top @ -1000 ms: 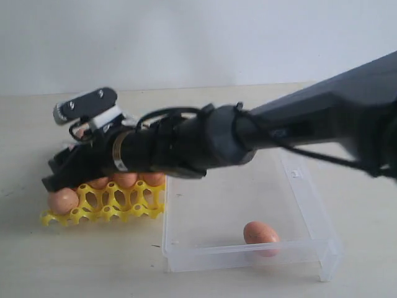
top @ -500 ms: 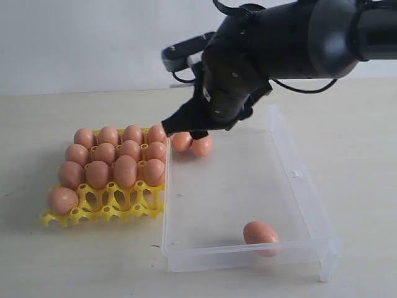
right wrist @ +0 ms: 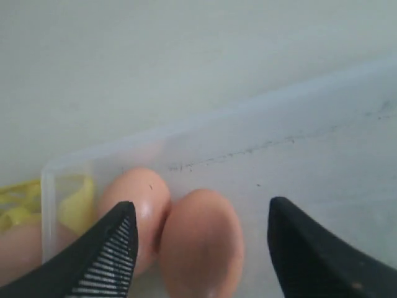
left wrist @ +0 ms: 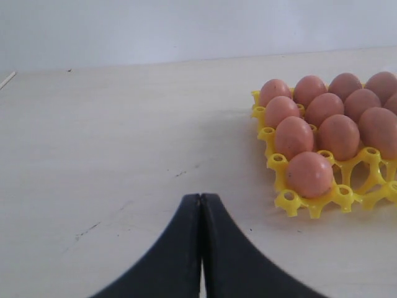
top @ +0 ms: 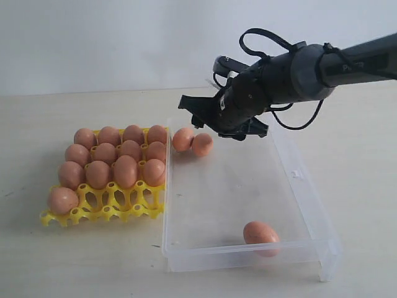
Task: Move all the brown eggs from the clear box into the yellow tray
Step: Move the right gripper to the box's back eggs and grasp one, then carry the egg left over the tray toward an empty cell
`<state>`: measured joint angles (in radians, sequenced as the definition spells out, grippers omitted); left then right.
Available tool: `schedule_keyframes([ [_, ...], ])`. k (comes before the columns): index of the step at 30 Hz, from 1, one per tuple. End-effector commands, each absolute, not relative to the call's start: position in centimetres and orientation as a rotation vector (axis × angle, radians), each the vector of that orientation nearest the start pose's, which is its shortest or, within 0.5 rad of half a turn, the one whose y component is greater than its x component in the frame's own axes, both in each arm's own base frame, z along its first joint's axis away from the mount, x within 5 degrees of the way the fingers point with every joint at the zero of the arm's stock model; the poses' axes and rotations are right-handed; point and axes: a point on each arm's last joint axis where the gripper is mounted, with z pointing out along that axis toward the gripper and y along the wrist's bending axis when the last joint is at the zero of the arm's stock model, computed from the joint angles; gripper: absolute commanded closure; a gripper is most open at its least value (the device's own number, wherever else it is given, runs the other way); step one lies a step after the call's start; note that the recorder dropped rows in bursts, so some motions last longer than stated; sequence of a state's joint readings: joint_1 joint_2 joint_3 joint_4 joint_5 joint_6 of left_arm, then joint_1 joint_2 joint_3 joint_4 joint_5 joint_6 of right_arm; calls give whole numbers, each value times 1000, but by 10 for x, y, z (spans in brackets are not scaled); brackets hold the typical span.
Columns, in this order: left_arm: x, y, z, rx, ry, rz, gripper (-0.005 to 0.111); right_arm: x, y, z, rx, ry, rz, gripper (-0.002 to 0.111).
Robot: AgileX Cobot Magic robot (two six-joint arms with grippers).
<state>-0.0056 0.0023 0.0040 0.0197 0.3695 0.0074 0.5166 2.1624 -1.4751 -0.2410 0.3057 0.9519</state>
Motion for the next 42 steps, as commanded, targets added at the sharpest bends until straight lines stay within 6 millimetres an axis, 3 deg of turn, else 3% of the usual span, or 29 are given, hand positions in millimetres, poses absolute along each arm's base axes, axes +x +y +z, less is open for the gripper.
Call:
schedule_keyframes([
  [1, 53, 0, 181, 26, 1844, 14, 107, 423, 229, 135, 288, 2535, 381, 49],
  [10, 53, 0, 181, 26, 1844, 14, 107, 428, 236, 117, 216, 2641, 352, 53],
  [13, 53, 0, 181, 26, 1844, 14, 107, 425, 234, 113, 201, 2682, 324, 70],
  [17, 53, 0, 181, 26, 1844, 14, 107, 422, 232, 116, 119, 2707, 271, 108],
  [21, 53, 0, 181, 26, 1844, 14, 107, 422, 226, 136, 35, 2676, 182, 108],
  [26, 53, 0, 181, 26, 1844, 14, 107, 417, 231, 183, -165, 2524, 159, 108],
  [28, 53, 0, 181, 26, 1844, 14, 107, 392, 255, 207, -501, 2354, 240, 108],
  [31, 53, 0, 181, 26, 1844, 14, 107, 363, 275, 207, -738, 2227, 270, 108],
  [37, 53, 0, 181, 26, 1844, 14, 107, 309, 313, 184, -925, 2021, 405, 108],
  [42, 53, 0, 181, 26, 1844, 14, 107, 282, 343, 181, -996, 1811, 524, 108],
])
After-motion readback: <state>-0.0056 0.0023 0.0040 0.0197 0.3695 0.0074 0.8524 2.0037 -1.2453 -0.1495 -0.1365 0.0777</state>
